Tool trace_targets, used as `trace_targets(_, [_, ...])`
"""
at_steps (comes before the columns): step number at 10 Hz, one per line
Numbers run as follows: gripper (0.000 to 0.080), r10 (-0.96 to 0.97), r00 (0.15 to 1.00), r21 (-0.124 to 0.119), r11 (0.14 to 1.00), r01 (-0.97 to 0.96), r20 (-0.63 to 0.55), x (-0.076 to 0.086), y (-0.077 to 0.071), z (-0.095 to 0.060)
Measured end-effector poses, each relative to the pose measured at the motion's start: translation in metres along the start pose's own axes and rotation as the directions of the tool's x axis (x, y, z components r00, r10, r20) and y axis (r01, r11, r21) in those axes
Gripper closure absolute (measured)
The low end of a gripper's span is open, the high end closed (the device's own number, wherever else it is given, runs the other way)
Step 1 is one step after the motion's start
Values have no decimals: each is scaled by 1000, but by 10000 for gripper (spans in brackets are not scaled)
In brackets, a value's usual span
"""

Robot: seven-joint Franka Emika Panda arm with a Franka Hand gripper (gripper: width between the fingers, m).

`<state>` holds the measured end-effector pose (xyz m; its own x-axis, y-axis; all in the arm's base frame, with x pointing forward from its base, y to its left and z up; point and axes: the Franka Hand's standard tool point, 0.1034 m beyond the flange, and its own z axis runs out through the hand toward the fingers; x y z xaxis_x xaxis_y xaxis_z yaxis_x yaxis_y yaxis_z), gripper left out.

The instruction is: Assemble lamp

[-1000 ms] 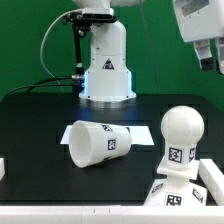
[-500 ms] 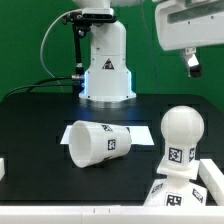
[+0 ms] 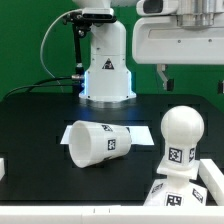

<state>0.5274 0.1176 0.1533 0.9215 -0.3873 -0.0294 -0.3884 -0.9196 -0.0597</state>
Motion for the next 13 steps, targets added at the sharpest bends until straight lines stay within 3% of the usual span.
trace_targets(3, [101,-197,980,1,980,197,-1,2,2,0])
trace_targets(5, [101,-217,976,0,976,217,2,1,2,1])
trace_targets(6, [101,-272,962,-42,961,273,16,-8,11,9])
trace_targets(7, [101,-331,943,-89,939,333,42,-18,28,18])
trace_targets(8, [101,-368,928,-124,920,372,54,-19,46,20])
trace_targets(9, [101,-417,907,-176,890,420,53,-18,53,19])
trace_targets(11, [101,-408,912,-219,887,407,46,-24,49,22])
trace_targets(13, [101,-404,914,-311,863,397,46,-33,39,27])
